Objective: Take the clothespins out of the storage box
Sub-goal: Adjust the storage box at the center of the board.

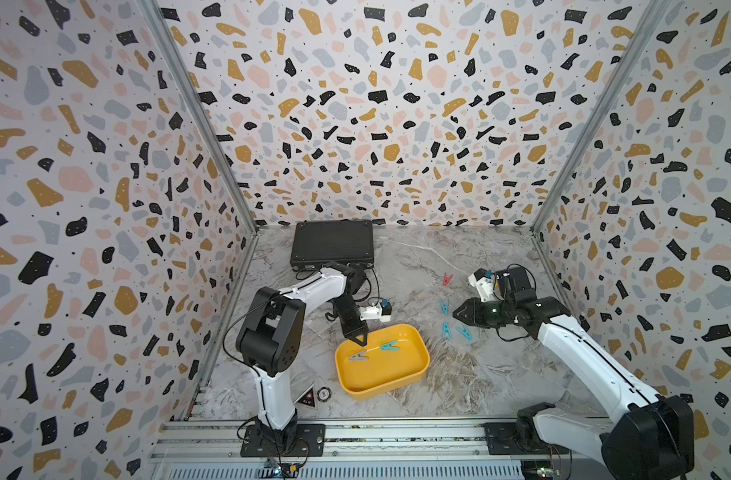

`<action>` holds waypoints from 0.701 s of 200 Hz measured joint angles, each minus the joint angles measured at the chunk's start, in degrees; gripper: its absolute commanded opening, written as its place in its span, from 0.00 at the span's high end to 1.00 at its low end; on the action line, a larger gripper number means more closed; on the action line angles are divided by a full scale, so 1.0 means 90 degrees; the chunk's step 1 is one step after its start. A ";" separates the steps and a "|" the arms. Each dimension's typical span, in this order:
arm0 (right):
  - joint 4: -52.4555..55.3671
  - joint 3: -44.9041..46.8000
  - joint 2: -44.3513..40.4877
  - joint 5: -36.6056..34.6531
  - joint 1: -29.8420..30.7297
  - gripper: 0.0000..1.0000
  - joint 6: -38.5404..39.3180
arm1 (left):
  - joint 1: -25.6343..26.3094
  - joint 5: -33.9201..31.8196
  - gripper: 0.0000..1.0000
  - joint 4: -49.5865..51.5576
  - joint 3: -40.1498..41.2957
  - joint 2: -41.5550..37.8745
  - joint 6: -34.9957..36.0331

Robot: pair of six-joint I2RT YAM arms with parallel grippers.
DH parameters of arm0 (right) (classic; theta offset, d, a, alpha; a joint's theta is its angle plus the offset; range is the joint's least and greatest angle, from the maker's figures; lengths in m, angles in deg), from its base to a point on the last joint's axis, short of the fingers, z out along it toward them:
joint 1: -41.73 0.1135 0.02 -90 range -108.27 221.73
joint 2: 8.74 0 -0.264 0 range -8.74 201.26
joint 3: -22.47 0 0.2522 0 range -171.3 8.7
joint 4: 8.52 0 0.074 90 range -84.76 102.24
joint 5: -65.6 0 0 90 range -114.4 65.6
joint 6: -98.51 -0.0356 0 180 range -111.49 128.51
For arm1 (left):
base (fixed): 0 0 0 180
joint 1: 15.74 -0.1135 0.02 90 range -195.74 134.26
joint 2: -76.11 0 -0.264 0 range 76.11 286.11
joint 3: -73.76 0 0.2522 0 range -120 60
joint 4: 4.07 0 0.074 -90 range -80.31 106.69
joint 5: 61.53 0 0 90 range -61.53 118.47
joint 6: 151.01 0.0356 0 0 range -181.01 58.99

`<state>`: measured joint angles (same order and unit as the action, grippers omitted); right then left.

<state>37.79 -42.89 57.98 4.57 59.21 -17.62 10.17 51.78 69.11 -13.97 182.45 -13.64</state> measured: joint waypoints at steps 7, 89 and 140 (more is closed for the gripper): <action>-0.0002 0.0000 0.0002 0.0002 0.0007 0.70 -0.0005 | 0.0019 -0.0202 1.00 -0.0187 0.0073 -0.0080 -0.0036; -0.0010 -0.0019 0.0034 -0.0143 0.0563 0.69 0.0007 | 0.0277 -0.1246 0.45 -0.1076 0.0311 -0.0410 -0.0124; 0.0117 -0.0386 0.0138 -0.0522 0.1345 0.69 0.0323 | 0.0192 -0.1083 0.21 -0.0646 -0.0274 -0.1076 -0.0369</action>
<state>38.84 -46.36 59.23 -0.13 71.32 -14.71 11.89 42.04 63.29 -16.44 172.77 -16.96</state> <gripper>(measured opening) 0.307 0.731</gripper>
